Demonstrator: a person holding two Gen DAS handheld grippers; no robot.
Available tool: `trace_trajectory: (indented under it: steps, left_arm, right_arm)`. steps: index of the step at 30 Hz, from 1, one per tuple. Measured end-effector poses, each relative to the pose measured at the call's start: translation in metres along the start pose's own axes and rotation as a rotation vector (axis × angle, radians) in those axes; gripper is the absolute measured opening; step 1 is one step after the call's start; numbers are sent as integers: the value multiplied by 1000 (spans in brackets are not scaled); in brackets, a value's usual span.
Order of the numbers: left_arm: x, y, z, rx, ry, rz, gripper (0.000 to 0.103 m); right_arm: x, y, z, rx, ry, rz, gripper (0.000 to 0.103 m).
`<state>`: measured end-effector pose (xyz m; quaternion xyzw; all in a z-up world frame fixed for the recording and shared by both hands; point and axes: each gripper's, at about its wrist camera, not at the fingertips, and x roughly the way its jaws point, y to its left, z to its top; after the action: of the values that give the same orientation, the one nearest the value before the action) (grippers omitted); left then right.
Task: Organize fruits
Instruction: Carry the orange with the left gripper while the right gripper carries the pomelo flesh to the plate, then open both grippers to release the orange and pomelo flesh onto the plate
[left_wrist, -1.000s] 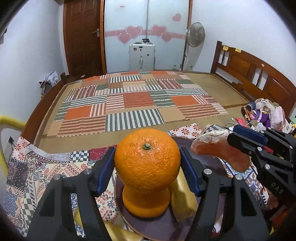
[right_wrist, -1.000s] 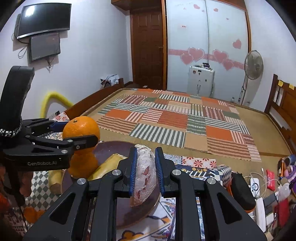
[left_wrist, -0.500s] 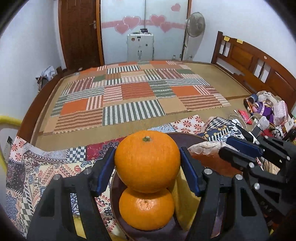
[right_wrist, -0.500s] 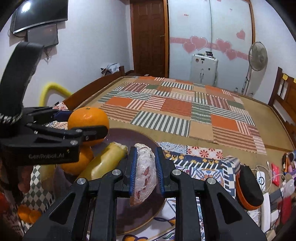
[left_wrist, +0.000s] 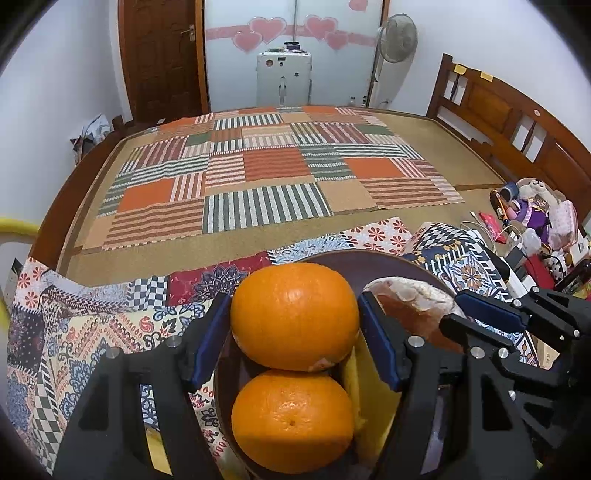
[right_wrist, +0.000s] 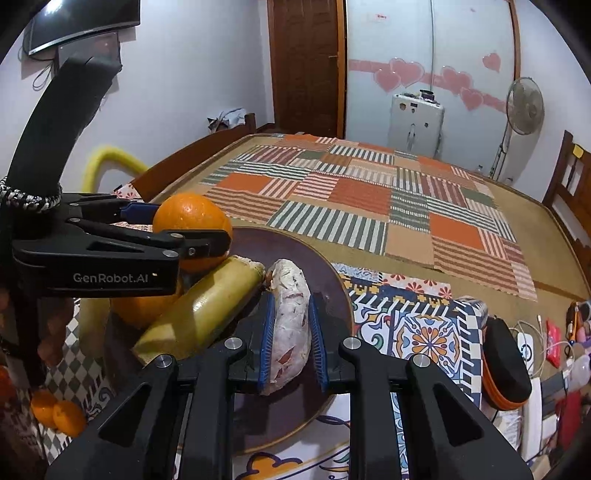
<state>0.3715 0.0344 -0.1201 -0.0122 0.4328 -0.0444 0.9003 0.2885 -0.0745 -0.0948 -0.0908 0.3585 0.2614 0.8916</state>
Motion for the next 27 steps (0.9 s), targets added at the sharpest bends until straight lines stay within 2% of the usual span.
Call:
trace_trajectory:
  steps: [4, 10, 16, 20, 27]
  left_arm:
    - [2, 2, -3, 2, 15, -3, 69]
    - [-23, -6, -6, 48, -47, 24, 69]
    - [-69, -1, -16, 39, -126, 34, 69]
    - [-108, 5, -27, 27, -198, 55, 69]
    - [-174, 20, -56, 7, -311, 90, 73]
  right_arm:
    - [3, -3, 0, 5, 6, -10, 18]
    - [-3, -4, 2, 25, -9, -10, 22]
    - [-27, 2, 4, 25, -55, -21, 27]
    - [-49, 7, 4, 21, -102, -26, 37]
    - [-96, 20, 2, 10, -190, -26, 42]
